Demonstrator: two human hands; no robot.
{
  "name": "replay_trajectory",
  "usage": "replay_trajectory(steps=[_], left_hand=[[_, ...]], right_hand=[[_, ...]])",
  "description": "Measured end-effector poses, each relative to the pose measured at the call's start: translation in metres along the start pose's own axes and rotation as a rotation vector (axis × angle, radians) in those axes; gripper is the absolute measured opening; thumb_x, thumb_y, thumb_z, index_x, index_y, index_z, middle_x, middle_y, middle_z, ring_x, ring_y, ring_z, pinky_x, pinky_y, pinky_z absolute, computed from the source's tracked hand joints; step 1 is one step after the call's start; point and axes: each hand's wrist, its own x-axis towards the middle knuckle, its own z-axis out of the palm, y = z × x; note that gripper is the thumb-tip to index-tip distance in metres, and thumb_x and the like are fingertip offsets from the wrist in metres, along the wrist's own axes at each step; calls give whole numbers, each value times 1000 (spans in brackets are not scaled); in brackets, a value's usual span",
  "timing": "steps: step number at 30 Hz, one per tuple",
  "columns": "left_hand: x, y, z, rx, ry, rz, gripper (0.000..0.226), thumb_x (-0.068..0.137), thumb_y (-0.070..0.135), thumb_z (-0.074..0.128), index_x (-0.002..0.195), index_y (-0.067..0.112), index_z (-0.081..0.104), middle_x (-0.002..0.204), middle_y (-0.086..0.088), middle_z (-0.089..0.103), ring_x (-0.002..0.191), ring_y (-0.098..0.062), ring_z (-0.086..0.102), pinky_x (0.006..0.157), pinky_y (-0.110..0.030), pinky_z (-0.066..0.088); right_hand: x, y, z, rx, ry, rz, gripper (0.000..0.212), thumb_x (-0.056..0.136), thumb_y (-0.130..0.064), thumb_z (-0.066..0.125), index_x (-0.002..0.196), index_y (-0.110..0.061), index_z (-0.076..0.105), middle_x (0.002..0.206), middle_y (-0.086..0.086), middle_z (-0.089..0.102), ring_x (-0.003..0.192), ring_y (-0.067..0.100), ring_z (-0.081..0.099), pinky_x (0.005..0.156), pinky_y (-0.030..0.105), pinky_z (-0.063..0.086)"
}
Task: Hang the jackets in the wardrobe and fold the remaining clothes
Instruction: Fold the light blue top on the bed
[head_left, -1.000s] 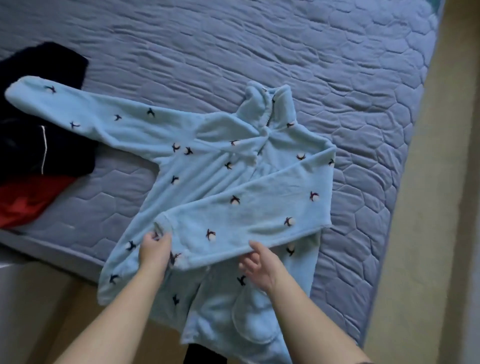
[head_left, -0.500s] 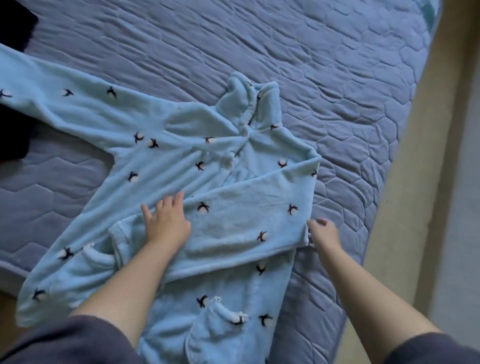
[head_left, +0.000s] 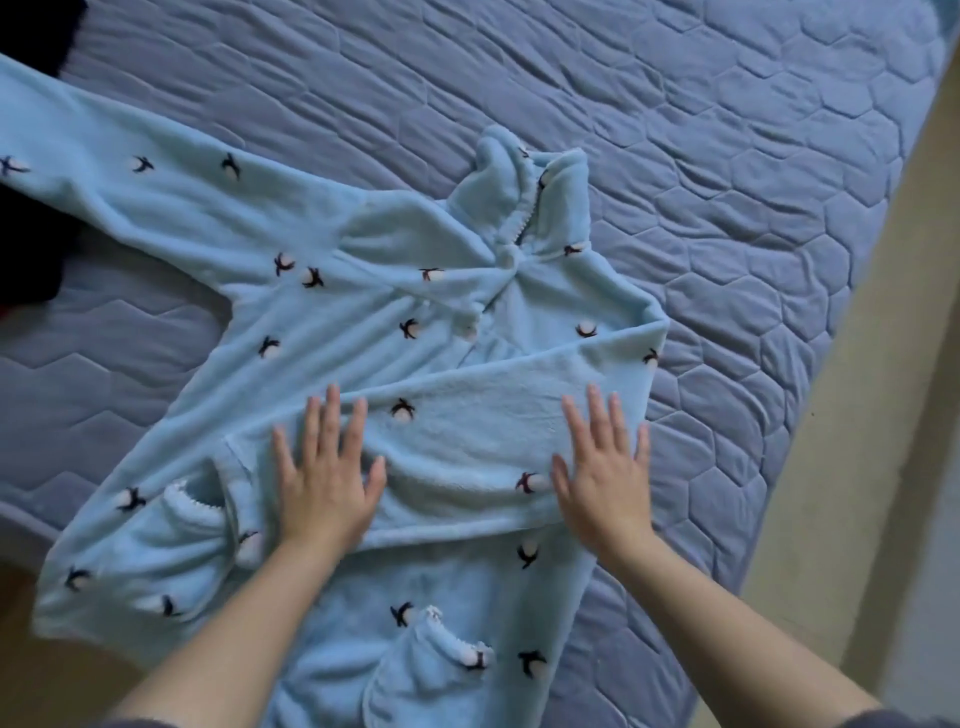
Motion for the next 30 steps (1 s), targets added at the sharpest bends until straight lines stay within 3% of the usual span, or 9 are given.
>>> replay_trajectory(steps=[4,7,9,11,14,17,21,26,30], left_hand=[[-12,-43,35,66,-29,43,68,86,43,29,148,16,33,158,-14,18,145,-28,19,114,-60,10],[-10,-72,39,106,-32,103,67,86,42,29,148,15,33,156,-18,20,144,-32,21,116,-56,9],[-13,-81,26,90,-74,133,68,87,44,24,150,17,24,158,-18,15,146,-32,16,117,-54,4],[-14,-85,6,5,-127,160,68,88,42,20,151,17,12,160,-12,5,148,-26,4,118,-51,-1],[-3,-102,-31,-294,-88,130,65,89,19,44,150,13,22,159,-5,15,148,-20,8,120,-45,6],[13,-133,-78,-517,-5,36,60,83,0,53,142,5,40,150,-10,36,141,-25,29,116,-40,23],[29,-182,-144,-535,95,-67,44,82,-2,52,125,5,54,127,-12,54,119,-29,48,97,-38,39],[50,-228,-192,-515,210,-142,36,83,0,52,118,5,56,120,-12,57,115,-29,49,93,-36,38],[74,-255,-206,-491,166,-120,33,82,1,54,115,4,57,117,-13,57,112,-30,51,91,-37,40]], right_hand=[[21,-34,42,-167,-225,-198,68,93,-60,26,150,-41,-6,158,-2,-21,145,30,-23,108,68,-5],[28,-49,59,-278,-292,-110,65,93,-61,11,150,-39,-10,159,0,-21,145,32,-21,106,73,-2],[21,-61,58,-299,-280,-19,65,93,-60,9,150,-37,-11,160,1,-20,145,33,-19,106,73,-2],[13,-80,46,-270,-262,53,66,92,-61,9,151,-36,-10,159,1,-21,146,33,-17,107,72,0],[8,-127,27,-188,-286,60,65,94,-61,10,150,-36,-13,152,-2,-33,146,30,-20,112,66,5],[11,-191,3,-14,-297,43,63,97,-57,13,153,-33,-4,158,-2,-23,148,26,-12,116,57,11],[13,-263,-43,264,-234,10,60,99,-54,22,153,-29,13,162,0,6,148,20,11,114,44,27],[34,-288,-89,75,-201,-100,61,99,-55,20,153,-31,7,162,0,-1,148,23,8,114,46,27],[48,-321,-100,53,-207,-79,61,99,-56,20,153,-31,6,162,0,-1,148,24,9,111,45,29]])
